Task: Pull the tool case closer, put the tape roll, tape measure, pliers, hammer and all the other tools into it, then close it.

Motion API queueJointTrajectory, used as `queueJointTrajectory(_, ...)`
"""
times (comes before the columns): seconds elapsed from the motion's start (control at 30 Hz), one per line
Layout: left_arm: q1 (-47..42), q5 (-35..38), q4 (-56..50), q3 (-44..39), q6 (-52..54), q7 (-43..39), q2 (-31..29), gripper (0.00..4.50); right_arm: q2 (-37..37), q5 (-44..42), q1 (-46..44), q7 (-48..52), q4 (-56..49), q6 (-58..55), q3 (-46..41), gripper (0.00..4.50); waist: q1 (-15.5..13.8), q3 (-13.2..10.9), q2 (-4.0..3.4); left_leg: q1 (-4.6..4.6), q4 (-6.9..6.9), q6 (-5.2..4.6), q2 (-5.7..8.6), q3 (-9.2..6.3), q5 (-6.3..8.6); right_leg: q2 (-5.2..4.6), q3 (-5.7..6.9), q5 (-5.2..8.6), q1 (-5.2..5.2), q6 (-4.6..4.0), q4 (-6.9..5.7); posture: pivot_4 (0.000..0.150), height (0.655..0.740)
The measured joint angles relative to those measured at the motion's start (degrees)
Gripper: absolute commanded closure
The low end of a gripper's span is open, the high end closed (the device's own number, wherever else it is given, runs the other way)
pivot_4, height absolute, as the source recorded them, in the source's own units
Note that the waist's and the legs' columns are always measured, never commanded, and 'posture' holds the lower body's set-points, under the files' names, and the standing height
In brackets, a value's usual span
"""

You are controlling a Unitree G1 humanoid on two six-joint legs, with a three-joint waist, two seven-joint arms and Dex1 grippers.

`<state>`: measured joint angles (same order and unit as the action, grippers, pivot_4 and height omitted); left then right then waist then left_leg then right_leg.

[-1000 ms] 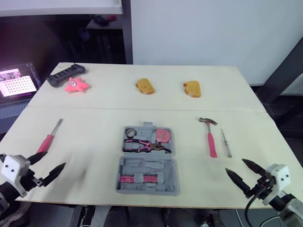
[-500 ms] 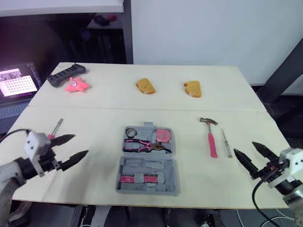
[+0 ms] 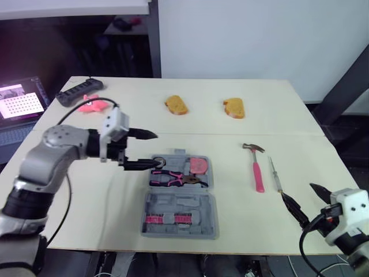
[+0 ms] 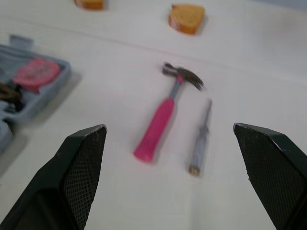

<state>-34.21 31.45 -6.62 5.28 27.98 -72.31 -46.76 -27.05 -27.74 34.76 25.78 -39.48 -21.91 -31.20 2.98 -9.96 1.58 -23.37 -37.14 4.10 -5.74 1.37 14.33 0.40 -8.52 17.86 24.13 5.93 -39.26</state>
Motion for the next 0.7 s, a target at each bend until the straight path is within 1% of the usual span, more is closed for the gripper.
queueJointTrajectory(0.1,-0.29,-0.60,-0.09,0.73,0.21,-0.11,1.06,0.00,-1.20,-0.64,-2.18,-2.51,-0.94,-5.67,0.14,0.02,0.13,-0.01,0.01,0.01,-0.02,0.00,0.00,0.00,0.00,0.00,-0.01,0.06,-0.02,-0.14,-0.01,0.150,0.7150)
queueJointTrajectory(0.2,0.23,-0.99,-1.31,0.56,0.38,0.73,1.46,0.00,-3.15,-4.58,-10.02,-4.01,2.00,-11.68,-0.09,0.02,0.20,-0.01,0.04,0.01,-0.05,0.00,0.00,-0.01,0.00,0.00,-0.02,0.06,-0.05,-0.15,-0.01,0.150,0.7150)
queueJointTrajectory(0.27,1.95,-1.47,-3.75,0.29,0.65,2.22,1.01,0.00,-6.21,-6.54,-18.01,-3.91,7.15,-15.36,0.17,0.02,0.24,-0.01,0.01,0.01,-0.04,-0.01,0.01,0.01,0.00,-0.01,-0.05,0.04,-0.05,-0.09,-0.01,0.150,0.7150)
queueJointTrajectory(0.33,4.73,-1.90,-5.98,-0.37,1.82,4.03,0.04,0.00,-10.25,-5.99,-25.32,-4.06,14.17,-18.76,1.89,0.02,0.30,-0.01,0.02,0.02,-0.02,-0.02,0.01,0.00,0.00,0.00,-0.05,-0.01,-0.05,0.00,-0.01,0.150,0.7150)
queueJointTrajectory(0.4,7.23,-2.18,-7.69,-1.28,2.70,5.29,-0.83,0.00,-12.36,-4.54,-30.22,-4.38,19.51,-21.12,3.82,0.02,0.06,-0.04,0.02,0.02,0.01,-0.02,0.00,-0.03,-0.01,0.00,0.00,-0.02,-0.03,0.03,-0.01,0.150,0.7150)
queueJointTrajectory(0.43,8.44,-2.23,-8.56,-1.90,3.04,5.99,-1.30,0.00,-13.33,-3.75,-33.08,-4.57,22.38,-22.43,5.37,0.02,-0.11,-0.05,0.01,0.00,0.02,-0.02,0.00,-0.03,-0.01,0.00,-0.01,-0.02,0.00,0.03,-0.02,0.150,0.7150)
queueJointTrajectory(0.5,11.47,-2.19,-11.18,-3.75,3.95,7.60,-2.19,0.00,-14.24,-2.36,-41.55,-5.46,29.13,-26.43,9.48,0.02,0.12,-0.08,-0.05,0.00,-0.03,-0.03,0.00,0.06,-0.01,-0.01,-0.11,-0.03,0.02,0.02,-0.02,0.150,0.7150)
queueJointTrajectory(0.57,13.60,-2.15,-13.47,-4.65,4.35,8.79,-2.61,0.00,-15.28,-1.53,-47.34,-6.20,32.69,-30.76,12.33,0.02,-0.03,-0.11,-0.10,-0.01,-0.05,-0.03,0.01,0.06,-0.01,-0.01,-0.11,-0.03,0.04,0.03,-0.03,0.150,0.7150)
queueJointTrajectory(0.63,16.53,-2.06,-15.73,-6.15,5.48,10.63,-2.81,0.00,-17.32,-0.20,-55.32,-6.29,38.60,-37.75,17.07,0.02,-0.16,-0.12,-0.12,-0.02,-0.04,-0.03,0.00,0.09,-0.01,-0.01,-0.13,-0.03,0.09,0.03,-0.03,0.150,0.7150)
queueJointTrajectory(0.7,18.49,-1.91,-17.60,-7.23,6.62,12.41,-2.81,0.00,-19.34,1.22,-60.06,-5.21,43.74,-42.55,21.13,0.02,-0.65,-0.14,-0.08,-0.05,-0.02,-0.03,0.01,0.08,-0.01,-0.01,-0.11,-0.02,0.09,0.04,-0.02,0.150,0.7150)
